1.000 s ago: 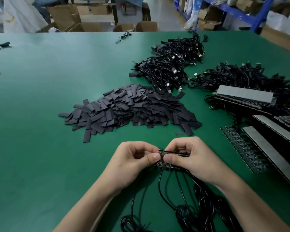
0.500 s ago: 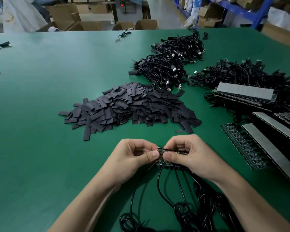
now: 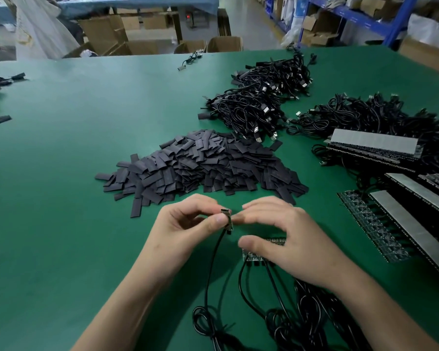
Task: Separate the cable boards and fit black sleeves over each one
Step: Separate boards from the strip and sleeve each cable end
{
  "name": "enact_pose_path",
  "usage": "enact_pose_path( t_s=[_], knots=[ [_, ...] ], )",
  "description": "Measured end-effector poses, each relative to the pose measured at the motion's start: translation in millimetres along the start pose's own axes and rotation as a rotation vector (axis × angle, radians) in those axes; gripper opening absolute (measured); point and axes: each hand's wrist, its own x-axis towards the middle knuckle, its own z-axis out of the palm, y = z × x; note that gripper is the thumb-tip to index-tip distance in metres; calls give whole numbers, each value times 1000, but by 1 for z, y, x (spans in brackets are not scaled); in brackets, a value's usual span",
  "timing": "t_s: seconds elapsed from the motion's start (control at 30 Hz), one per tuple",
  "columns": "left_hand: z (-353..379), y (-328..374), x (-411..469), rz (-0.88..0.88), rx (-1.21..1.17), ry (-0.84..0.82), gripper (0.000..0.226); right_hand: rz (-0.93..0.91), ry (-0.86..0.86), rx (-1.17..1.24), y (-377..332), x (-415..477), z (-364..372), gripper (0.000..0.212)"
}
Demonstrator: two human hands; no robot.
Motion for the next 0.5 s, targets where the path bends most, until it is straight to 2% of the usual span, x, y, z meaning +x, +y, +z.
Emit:
enact_pose_path(
  t_s=[0.1,0.2,0.23,0.3,0.4,0.5],
  knots=[
    [6,1,1,80,55,13,8,12,-8,190,-14,4,3,18],
    [8,10,6,149,-17,-86,13,18,-32,488,-24,4,0,12],
    [5,13,10,156,27,-103,18,19,-24,600,-28,3,-4,14],
    [-2,13,25,146,285,-59,22,32,23,805,-35,3,-20,17],
    [-11,5,58,158,792,119,25,30,89,948,-43,2,-49,19],
    [-15,-1,90,198,1001,205,26,76,129,924,-44,5,-68,23]
  ],
)
